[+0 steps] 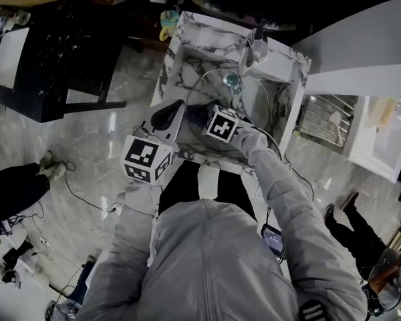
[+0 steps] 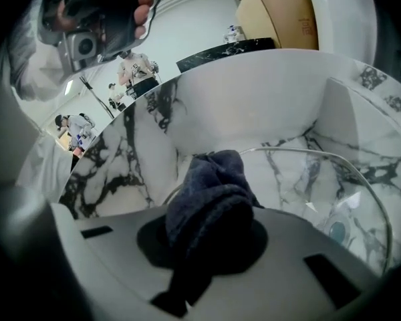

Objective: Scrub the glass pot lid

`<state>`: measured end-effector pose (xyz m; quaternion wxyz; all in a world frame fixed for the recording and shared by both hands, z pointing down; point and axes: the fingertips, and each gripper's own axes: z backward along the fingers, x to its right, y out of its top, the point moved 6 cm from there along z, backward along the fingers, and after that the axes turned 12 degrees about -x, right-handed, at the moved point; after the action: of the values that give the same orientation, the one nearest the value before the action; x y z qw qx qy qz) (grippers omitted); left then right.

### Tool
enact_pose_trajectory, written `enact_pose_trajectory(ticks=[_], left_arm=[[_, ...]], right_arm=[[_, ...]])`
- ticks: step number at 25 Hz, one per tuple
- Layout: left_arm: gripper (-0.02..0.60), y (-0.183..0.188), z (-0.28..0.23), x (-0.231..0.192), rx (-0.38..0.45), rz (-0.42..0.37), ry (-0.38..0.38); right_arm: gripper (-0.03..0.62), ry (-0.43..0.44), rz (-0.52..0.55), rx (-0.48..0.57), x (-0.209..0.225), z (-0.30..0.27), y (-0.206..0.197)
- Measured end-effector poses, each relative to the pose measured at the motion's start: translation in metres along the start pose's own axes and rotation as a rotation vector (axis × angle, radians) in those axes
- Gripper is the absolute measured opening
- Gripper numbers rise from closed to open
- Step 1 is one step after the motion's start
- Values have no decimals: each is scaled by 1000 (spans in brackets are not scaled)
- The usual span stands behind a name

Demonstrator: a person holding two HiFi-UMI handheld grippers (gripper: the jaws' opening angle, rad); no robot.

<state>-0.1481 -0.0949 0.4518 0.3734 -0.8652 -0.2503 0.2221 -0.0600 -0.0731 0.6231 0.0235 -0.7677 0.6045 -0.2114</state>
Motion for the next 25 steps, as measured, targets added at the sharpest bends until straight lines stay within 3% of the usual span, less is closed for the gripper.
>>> enact_pose_trajectory(ticks=[10, 15, 25], left_arm=[[26, -4, 1, 18, 8, 20, 19], [26, -5, 1, 26, 9, 17, 19], [26, -4, 1, 36, 11, 2, 3]], right_arm=[[51, 139, 9, -66, -28, -12, -25], [51, 141, 41, -75, -38, -13, -33], [51, 227, 27, -156, -47, -8, -55]])
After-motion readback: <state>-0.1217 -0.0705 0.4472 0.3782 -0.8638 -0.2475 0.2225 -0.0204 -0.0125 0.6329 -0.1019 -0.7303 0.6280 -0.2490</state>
